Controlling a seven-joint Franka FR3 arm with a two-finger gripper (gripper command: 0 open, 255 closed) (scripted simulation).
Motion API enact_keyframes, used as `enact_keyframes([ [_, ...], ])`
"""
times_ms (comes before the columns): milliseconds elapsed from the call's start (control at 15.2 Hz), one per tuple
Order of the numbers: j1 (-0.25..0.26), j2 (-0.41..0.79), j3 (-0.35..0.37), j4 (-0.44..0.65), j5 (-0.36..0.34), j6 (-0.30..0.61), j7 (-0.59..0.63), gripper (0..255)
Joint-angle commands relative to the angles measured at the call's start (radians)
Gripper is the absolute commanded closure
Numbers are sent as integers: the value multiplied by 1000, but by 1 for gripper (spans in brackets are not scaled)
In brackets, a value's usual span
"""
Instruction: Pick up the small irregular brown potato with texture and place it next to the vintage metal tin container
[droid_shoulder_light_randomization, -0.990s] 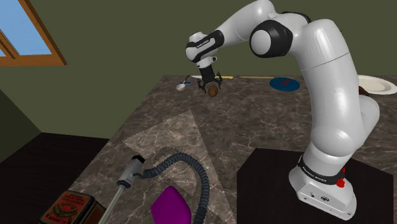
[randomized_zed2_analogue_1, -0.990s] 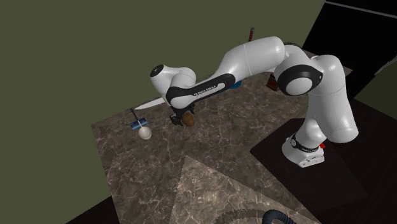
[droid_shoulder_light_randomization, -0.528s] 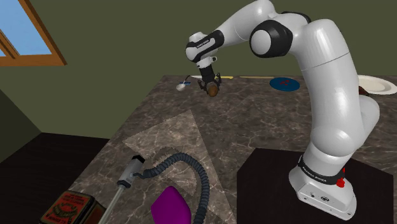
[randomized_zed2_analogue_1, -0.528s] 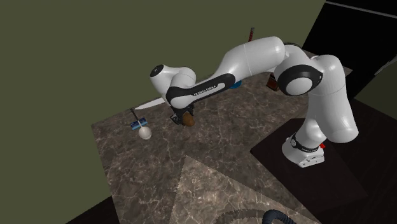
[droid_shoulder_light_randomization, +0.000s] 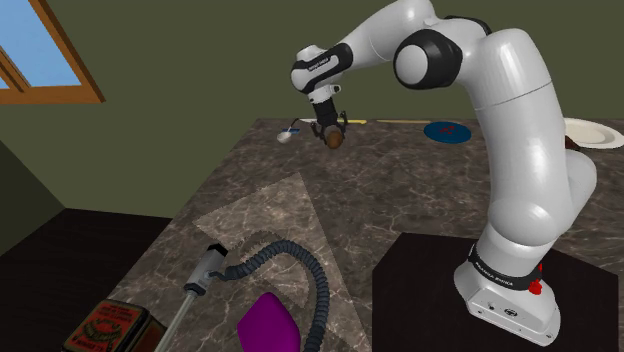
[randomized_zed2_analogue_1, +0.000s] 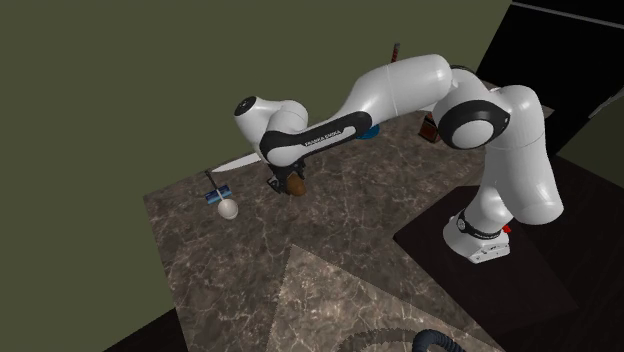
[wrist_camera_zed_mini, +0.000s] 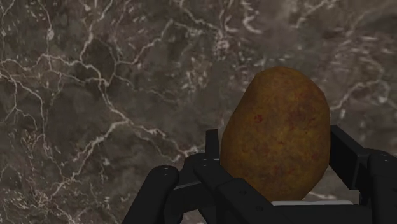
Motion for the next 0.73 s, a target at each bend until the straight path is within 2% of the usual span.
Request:
enact_keyframes([
  [0,0,-8,0,15,0,-23,-2,255],
  [660,1,-35,-1,106,0,-141,-11,255],
])
